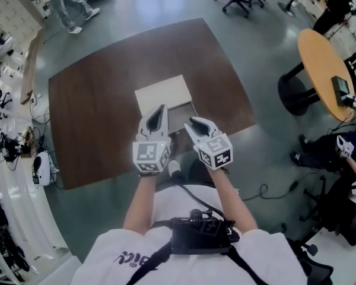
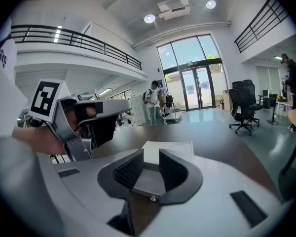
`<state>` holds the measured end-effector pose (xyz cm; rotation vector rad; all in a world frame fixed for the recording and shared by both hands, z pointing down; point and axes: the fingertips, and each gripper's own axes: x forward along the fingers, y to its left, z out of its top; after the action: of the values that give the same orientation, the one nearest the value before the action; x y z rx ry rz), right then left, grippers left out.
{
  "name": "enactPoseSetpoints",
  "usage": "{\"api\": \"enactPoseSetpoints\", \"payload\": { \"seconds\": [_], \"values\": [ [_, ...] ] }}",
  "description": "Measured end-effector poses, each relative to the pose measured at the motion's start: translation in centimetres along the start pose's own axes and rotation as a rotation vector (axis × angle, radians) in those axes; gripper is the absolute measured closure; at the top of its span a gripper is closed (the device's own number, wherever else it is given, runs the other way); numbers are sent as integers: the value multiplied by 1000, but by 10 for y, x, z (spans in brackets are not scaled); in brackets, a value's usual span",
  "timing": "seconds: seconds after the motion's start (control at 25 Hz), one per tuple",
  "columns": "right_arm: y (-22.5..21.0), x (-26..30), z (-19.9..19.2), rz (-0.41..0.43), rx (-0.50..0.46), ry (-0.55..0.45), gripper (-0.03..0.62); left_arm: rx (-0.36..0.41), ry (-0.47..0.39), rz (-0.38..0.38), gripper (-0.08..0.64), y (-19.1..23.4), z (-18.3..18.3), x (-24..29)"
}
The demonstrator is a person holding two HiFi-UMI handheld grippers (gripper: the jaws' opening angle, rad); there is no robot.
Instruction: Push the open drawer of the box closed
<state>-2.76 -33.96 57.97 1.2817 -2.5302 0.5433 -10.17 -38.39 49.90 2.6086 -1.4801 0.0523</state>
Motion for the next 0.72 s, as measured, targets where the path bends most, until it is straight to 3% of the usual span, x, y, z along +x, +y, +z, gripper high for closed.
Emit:
{"api": "enactPoseSetpoints", "payload": {
  "seconds": [0.16, 0.4, 0.72],
  "values": [
    [-10, 3, -20, -16, 58, 45, 455, -4, 27, -34, 551, 0, -14, 10],
    [-20, 8, -52, -7, 199, 85, 454, -25, 51, -37, 549, 15, -29, 20],
    [-35, 14, -123, -24, 349, 193, 454, -40, 84, -37, 550, 24, -49, 34]
  ]
}}
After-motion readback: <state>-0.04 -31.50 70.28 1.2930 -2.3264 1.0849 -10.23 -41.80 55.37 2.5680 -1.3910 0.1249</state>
